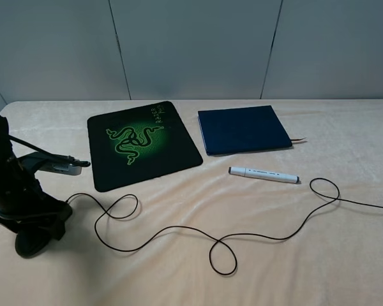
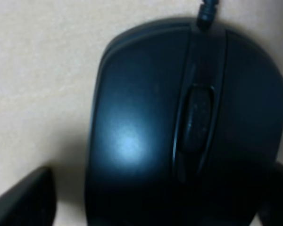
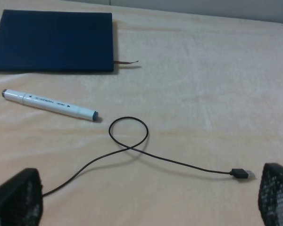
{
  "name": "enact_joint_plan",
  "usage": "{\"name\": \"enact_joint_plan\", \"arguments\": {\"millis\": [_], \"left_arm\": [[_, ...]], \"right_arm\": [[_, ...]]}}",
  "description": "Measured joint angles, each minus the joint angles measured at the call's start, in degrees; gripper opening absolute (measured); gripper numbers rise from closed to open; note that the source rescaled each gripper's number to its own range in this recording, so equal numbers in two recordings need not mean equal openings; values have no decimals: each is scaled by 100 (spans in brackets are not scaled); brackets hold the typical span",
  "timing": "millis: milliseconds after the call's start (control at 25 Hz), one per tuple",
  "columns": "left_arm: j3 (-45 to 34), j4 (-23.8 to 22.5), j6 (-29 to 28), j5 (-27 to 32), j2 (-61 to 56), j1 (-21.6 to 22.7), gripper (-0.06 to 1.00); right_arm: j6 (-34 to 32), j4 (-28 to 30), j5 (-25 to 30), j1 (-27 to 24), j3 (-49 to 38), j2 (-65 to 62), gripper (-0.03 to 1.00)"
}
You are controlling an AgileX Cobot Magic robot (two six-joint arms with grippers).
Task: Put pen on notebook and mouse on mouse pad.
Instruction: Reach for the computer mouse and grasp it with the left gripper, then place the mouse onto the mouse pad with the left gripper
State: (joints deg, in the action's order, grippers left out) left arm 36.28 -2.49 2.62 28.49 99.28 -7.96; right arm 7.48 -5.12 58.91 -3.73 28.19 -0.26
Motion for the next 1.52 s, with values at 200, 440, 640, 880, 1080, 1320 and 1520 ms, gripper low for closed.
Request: {"name": "enact_joint_plan", "arguments": {"millis": [200, 440, 640, 880, 1080, 1320, 1520], "left_arm": [[0, -5, 0, -5, 0, 0, 0], [0, -5, 0, -5, 0, 0, 0], [47, -5, -20, 125, 0, 0, 0], [613, 0, -45, 1099, 2, 0, 0], [1125, 0, -50, 1942, -48, 0, 0], [1614, 0, -56, 2315, -443, 0, 0], [1971, 11, -56, 2444, -707, 0, 0]], "right_arm": [[0, 0, 0, 0, 0, 0, 100], [0, 0, 0, 0, 0, 0, 100], [0, 0, 0, 0, 0, 0, 100], [0, 0, 0, 0, 0, 0, 100], [0, 0, 0, 0, 0, 0, 100], [0, 0, 0, 0, 0, 0, 100], [0, 0, 0, 0, 0, 0, 100]]}}
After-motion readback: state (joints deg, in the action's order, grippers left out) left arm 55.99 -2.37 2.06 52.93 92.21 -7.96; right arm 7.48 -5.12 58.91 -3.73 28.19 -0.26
